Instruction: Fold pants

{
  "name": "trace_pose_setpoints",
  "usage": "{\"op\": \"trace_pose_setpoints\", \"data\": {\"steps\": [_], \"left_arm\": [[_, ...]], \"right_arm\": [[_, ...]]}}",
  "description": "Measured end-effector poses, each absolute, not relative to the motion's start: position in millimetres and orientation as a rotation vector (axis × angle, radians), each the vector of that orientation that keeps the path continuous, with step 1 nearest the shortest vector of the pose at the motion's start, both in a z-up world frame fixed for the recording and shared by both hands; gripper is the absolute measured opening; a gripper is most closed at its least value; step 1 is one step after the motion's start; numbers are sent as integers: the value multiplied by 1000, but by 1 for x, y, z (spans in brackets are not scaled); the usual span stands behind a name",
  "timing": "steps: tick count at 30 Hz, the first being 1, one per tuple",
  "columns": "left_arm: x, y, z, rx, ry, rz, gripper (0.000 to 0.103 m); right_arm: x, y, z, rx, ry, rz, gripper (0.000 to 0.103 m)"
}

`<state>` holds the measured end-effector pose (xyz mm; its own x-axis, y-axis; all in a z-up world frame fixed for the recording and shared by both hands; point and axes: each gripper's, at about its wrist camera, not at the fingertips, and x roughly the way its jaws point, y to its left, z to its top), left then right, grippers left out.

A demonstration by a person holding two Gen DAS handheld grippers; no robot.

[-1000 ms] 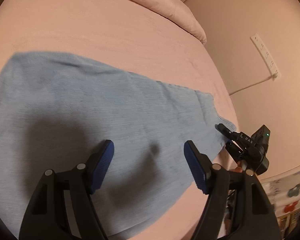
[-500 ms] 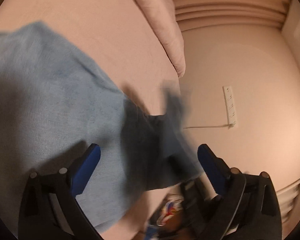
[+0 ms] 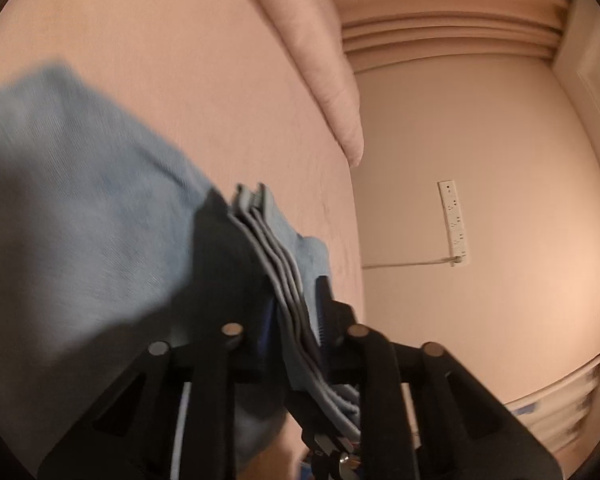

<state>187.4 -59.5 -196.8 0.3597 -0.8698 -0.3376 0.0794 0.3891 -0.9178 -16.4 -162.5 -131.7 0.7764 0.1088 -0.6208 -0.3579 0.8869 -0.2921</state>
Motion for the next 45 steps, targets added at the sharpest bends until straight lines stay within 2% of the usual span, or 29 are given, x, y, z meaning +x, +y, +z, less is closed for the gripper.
{"op": "trace_pose_setpoints", "data": {"steps": [3, 5, 10, 14, 15, 17, 18, 19, 20, 21, 23, 24, 25, 26, 28, 30, 32, 34, 39, 45], "left_arm": [[170, -44, -184, -834, 926, -697, 11], [168, -35, -193, -811, 950, -628, 11], [167, -10, -206, -849, 944, -572, 11], [181, -15, -213, -890, 999, -635, 12], [181, -16, -214, -899, 1018, -643, 16], [180, -14, -215, -966, 1042, -673, 42], [176, -10, -216, -1005, 1040, -688, 49], [175, -7, -215, -1053, 1032, -705, 64], [175, -7, -212, -1069, 1028, -716, 71], [176, -10, -209, -1062, 1031, -723, 71], [180, -17, -205, -1005, 1069, -715, 63], [184, -23, -206, -988, 1096, -715, 56], [186, -27, -208, -977, 1128, -717, 41], [190, -35, -208, -966, 1166, -710, 31], [192, -38, -210, -981, 1180, -708, 30], [191, -33, -207, -1017, 1166, -703, 38], [189, -21, -203, -1090, 1135, -702, 64], [186, -7, -198, -1141, 1116, -673, 77], [176, 3, -185, -1124, 1106, -702, 77], [189, -32, -197, -1173, 1186, -805, 76]], "right_arm": [[-17, -153, -139, -447, 647, 294, 14], [-18, -144, -151, -469, 680, 322, 14], [-21, -128, -173, -508, 725, 362, 14], [-23, -129, -167, -493, 715, 369, 14], [-25, -132, -162, -486, 703, 365, 14], [-29, -137, -151, -476, 663, 352, 14], [-29, -136, -148, -476, 657, 351, 14], [-29, -136, -146, -481, 662, 353, 14], [-28, -131, -148, -484, 663, 359, 14], [-28, -130, -149, -487, 664, 366, 14], [-30, -127, -153, -494, 661, 377, 14], [-29, -126, -152, -496, 656, 379, 14], [-32, -126, -151, -492, 648, 382, 14], [-29, -128, -149, -487, 642, 382, 14], [-26, -133, -144, -491, 608, 366, 14], [-26, -139, -136, -476, 578, 353, 14], [-26, -143, -126, -459, 561, 349, 14], [-25, -145, -119, -473, 533, 328, 14], [-23, -151, -111, -454, 506, 300, 14], [-30, -137, -124, -498, 538, 398, 14]]}}
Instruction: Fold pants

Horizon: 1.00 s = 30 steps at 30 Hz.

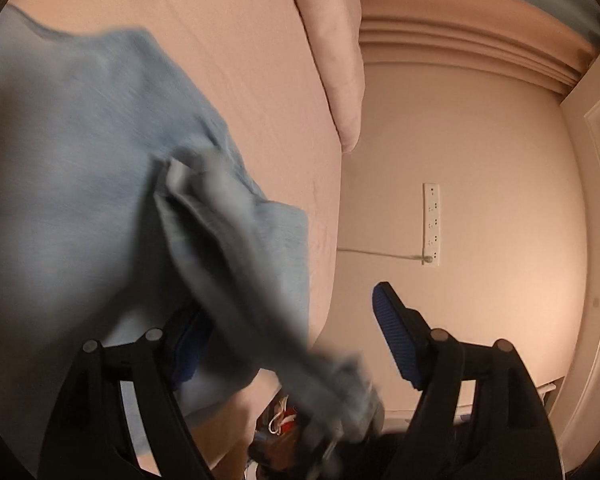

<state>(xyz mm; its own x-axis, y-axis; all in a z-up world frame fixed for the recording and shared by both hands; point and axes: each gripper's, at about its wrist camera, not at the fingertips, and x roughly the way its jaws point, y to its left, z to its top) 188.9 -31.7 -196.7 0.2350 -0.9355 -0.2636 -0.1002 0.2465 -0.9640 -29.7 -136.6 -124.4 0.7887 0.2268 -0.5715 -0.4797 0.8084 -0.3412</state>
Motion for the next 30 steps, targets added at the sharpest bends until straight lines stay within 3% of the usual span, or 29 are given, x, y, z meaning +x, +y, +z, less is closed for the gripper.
{"op": "trace_pose_setpoints", "data": {"steps": [1, 4, 9, 12, 14, 18, 19, 21, 25, 30], "left_arm": [[190, -35, -199, -1159, 1188, -785, 69], [193, -35, -194, -1061, 1172, -751, 5], [180, -13, -180, -910, 1043, -635, 5], [183, -16, -189, -745, 1098, -566, 8], [181, -17, -196, -689, 1140, -501, 15], [174, -4, -190, -662, 1111, -467, 20], [168, -1, -191, -651, 1113, -462, 23], [161, 11, -188, -632, 1118, -451, 28], [138, 26, -163, -522, 1035, -381, 48], [117, -24, -133, -448, 984, -575, 50]], "right_arm": [[-33, -132, -131, -533, 546, 418, 14], [-36, -125, -145, -606, 567, 408, 14], [-28, -123, -148, -554, 590, 444, 14], [-20, -121, -159, -513, 653, 469, 14], [-13, -121, -176, -521, 738, 469, 16], [-14, -135, -178, -470, 817, 520, 48], [-15, -143, -172, -431, 830, 543, 50], [-14, -164, -156, -343, 851, 573, 50], [4, -219, -116, -98, 845, 562, 50], [62, -280, -97, 57, 842, 350, 46]]}}
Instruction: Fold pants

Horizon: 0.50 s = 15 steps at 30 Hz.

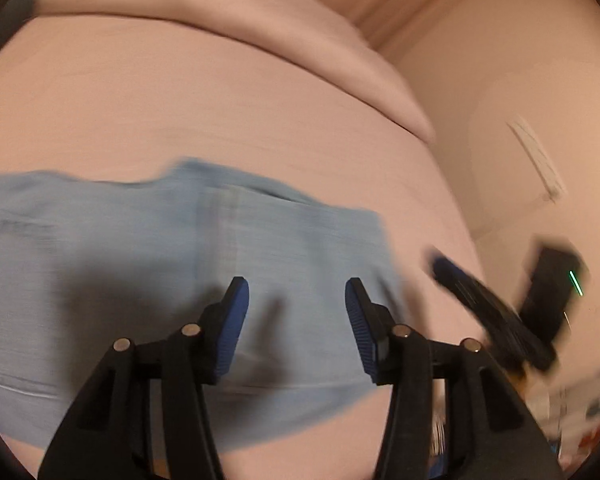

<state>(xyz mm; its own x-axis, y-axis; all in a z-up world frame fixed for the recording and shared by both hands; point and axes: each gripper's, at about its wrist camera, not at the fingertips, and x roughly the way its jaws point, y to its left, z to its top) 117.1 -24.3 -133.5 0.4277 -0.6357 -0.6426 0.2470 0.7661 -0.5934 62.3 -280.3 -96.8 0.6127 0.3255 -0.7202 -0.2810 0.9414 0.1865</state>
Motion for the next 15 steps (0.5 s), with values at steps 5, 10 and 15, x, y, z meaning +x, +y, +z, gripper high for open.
{"op": "trace_pose_setpoints", "data": {"steps": [5, 10, 15], "left_arm": [[108, -107, -145, -323, 1021, -711, 51], [86, -154, -184, -111, 1050, -687, 50], [76, -140, -181, -136, 1040, -714, 51]], "right_arm": [[120, -297, -117, 95, 929, 313, 23], [146, -287, -158, -38, 1077, 315, 17], [137, -289, -152, -48, 1066, 321, 10]]}}
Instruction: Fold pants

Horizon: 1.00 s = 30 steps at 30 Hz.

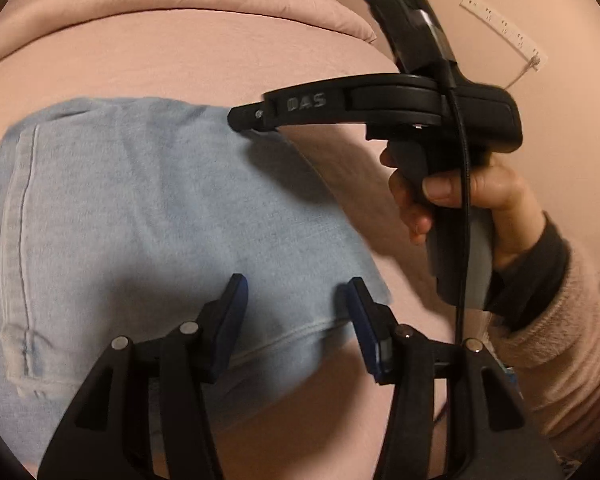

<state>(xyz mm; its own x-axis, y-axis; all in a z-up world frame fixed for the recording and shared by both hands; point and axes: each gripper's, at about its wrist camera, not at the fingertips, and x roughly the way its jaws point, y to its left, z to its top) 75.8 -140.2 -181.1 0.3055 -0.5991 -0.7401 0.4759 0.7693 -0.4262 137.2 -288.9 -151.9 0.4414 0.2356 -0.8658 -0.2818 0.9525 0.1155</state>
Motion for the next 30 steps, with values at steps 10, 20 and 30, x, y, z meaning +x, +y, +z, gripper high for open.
{"op": "trace_pose_setpoints", "data": {"steps": [10, 20, 30], "left_arm": [[66, -62, -183, -317, 1024, -566, 67], [33, -31, -167, -345, 925, -447, 91], [-31, 107, -180, -818, 850, -177, 91]], "right_arm": [[43, -283, -139, -31, 983, 400, 10], [14, -256, -139, -45, 932, 369, 48], [15, -176, -143, -64, 954, 532, 49]]}}
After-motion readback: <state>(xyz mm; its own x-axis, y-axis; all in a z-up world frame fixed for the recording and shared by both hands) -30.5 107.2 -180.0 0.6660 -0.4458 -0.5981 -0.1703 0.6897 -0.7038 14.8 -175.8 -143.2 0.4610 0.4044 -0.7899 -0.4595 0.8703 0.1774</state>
